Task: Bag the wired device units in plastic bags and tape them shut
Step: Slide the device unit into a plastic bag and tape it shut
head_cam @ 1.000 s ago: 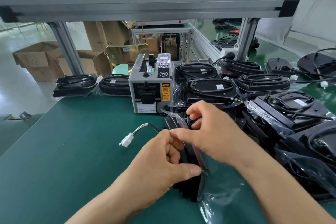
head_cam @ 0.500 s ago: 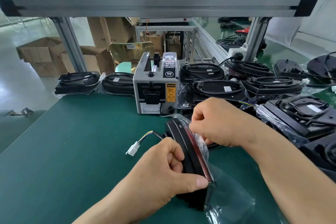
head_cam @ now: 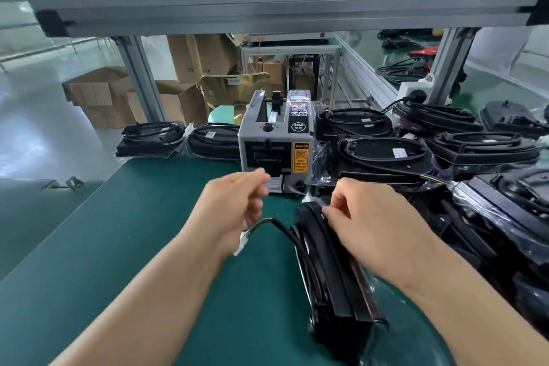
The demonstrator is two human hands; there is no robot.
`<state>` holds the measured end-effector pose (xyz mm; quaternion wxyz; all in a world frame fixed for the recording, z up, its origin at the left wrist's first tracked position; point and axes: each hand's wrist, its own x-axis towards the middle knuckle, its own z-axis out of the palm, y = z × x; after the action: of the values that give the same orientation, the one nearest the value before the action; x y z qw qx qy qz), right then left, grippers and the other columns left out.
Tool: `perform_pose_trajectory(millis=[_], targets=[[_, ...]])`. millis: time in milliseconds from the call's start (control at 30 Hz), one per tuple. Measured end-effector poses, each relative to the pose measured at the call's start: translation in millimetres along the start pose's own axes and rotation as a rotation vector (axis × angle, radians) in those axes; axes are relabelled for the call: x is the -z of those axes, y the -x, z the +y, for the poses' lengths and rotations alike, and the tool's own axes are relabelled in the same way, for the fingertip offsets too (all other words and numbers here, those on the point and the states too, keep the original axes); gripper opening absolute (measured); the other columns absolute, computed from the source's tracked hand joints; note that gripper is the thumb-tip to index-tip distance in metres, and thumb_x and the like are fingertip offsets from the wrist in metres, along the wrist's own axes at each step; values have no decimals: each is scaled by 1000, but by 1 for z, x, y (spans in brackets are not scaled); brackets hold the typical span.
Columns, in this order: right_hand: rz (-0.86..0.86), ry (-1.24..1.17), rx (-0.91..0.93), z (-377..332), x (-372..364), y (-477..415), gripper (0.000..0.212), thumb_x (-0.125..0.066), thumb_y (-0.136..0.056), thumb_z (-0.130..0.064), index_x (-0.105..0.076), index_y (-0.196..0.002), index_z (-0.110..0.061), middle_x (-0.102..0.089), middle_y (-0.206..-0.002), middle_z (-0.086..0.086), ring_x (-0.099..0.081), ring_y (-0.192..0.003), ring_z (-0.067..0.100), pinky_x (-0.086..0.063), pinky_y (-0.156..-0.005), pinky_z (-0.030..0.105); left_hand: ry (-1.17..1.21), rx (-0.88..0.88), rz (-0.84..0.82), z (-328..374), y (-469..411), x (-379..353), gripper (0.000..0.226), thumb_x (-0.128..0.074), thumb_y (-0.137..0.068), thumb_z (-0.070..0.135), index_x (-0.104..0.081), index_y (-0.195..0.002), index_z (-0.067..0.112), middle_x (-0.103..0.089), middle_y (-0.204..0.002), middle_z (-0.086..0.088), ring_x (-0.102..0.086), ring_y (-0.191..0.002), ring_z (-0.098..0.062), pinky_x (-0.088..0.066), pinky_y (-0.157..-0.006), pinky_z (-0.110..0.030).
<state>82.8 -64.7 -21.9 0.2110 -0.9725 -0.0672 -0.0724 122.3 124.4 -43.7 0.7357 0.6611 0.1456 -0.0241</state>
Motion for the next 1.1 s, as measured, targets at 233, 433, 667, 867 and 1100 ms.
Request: perform_pose_trajectory(millis=[233,433,667,867,1100], targets=[[1,27,-3,0,0,2,20,-50,-100,-40,-52,-86,-25,-61,-75,-7,-59,-73,14,-48,-65,32,149,264,100,-3,-76,-23,18,-61,-96,20,-64,-79,15,-57,-46,9,-50,-37,0,-34,-41,-14],[-9,-36,-6,7,1,1,20,-53,-99,-38,-53,-82,-27,-61,-72,-9,-58,-70,7,-51,-68,30,266,280,184,1,-94,-37,10,-65,-94,19,-60,-103,18,-56,-60,7,-48,-43,-2,-29,-43,-15],[-6,-79,-18,9,-3,0,22,-54,-98,-38,-54,-79,-27,-61,-71,-10,-58,-69,6,-50,-65,26,365,170,266,1,-77,-38,9,-61,-89,12,-56,-96,17,-51,-55,7,-44,-39,-1,-29,-37,-15],[-8,-108,-16,13,-4,-2,23,-57,-97,-38,-55,-76,-27,-61,-68,-10,-56,-63,3,-38,-54,19,166,-140,-8,-20,22,4,23,-65,-90,12,-63,-68,17,-54,-61,2,-45,-50,-8,-40,-47,-16],[-4,-121,-7,12,-7,-4,23,-63,-92,-37,-59,-75,-23,-63,-72,-7,-59,-72,12,-42,-63,30,-148,-254,-331,-10,67,-5,16,-78,-77,30,-69,-69,20,-61,-65,1,-53,-56,-8,-45,-57,-17]])
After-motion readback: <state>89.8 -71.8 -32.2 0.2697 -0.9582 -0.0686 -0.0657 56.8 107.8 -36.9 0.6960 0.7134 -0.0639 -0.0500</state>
